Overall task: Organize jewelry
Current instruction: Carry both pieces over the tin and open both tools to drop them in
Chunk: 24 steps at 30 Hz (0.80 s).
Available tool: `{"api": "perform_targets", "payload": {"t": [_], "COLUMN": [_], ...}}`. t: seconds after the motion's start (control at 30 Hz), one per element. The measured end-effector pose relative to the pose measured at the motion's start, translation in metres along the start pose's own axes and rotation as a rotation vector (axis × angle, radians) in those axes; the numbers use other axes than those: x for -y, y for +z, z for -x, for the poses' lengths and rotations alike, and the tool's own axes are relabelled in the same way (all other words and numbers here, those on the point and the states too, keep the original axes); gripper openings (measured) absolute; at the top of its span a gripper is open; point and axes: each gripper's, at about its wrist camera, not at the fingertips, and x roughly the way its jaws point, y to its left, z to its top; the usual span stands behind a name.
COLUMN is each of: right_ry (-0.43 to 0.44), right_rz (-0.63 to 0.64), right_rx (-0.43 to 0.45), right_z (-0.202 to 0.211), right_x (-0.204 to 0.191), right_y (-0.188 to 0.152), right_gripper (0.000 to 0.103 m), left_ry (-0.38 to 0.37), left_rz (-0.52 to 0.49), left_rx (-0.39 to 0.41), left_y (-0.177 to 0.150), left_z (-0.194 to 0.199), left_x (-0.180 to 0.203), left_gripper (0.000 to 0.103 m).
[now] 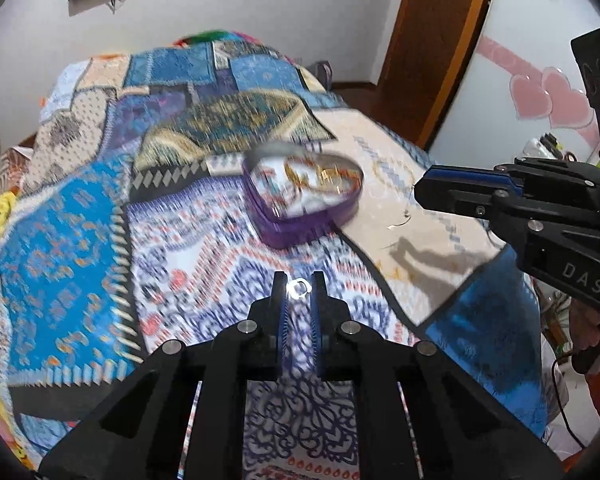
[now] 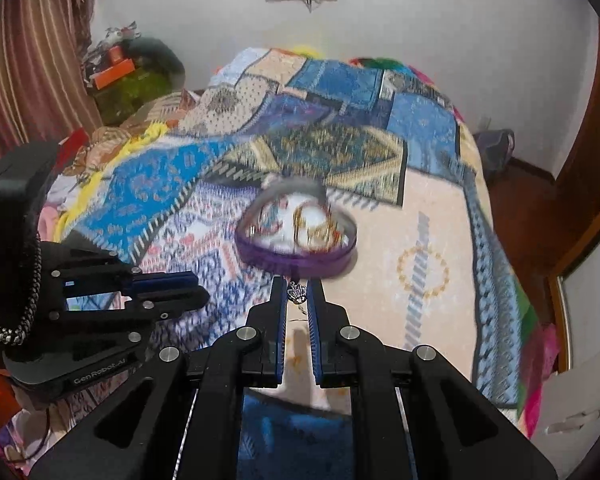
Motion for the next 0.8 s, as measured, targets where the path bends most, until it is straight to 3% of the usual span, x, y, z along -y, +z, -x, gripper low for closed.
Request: {"api": "perform_targets", "payload": {"t": [0.37, 0.8], "right_ry": [-0.010, 0.005], "right_rz": [0.007, -0.048], "right_rx": [0.078, 0.070], "right_z": [-0.001, -0.031], "right_x": [0.000, 0.008], "right_y": [0.033, 0.045], "right_gripper": [0.009, 0.009], "left_ry": [0.004, -0.023], "left_rz": [0.015, 0.042], "left_rx": [0.095, 0.090], "left_y": [0.036, 0.050], "left_z": [0.011, -0.019], "left_x": [-0.012, -0.016], "left_gripper": [0.009, 0.009]}}
